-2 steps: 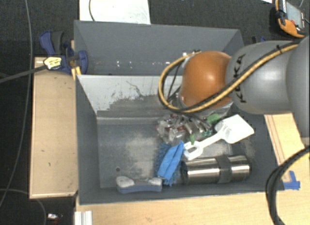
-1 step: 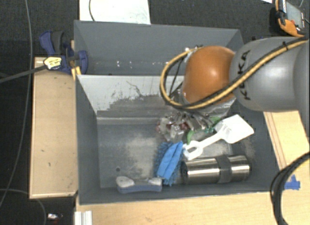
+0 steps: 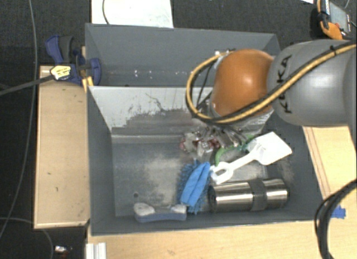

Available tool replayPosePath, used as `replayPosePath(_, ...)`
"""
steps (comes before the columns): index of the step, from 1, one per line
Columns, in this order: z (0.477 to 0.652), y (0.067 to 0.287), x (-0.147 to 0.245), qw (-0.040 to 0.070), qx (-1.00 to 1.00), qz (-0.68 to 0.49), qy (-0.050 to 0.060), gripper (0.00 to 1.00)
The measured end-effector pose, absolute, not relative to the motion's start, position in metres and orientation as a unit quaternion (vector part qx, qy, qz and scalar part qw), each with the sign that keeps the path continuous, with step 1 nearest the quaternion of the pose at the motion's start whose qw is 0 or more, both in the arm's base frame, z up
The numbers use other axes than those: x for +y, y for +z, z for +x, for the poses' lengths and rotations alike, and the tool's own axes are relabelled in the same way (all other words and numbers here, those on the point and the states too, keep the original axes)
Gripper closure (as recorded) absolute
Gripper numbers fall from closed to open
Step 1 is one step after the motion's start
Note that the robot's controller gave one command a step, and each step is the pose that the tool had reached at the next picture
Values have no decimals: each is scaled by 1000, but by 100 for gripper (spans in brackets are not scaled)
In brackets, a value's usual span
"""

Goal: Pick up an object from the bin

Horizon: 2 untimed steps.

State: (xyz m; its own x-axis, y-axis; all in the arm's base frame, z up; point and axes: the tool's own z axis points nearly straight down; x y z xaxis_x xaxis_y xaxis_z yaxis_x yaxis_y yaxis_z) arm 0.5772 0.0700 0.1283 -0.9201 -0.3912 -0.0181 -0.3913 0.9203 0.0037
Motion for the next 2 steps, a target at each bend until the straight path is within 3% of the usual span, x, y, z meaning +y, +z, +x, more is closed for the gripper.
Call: replayPosePath(2, 577, 178, 70, 8, 981, -196, 4, 100)
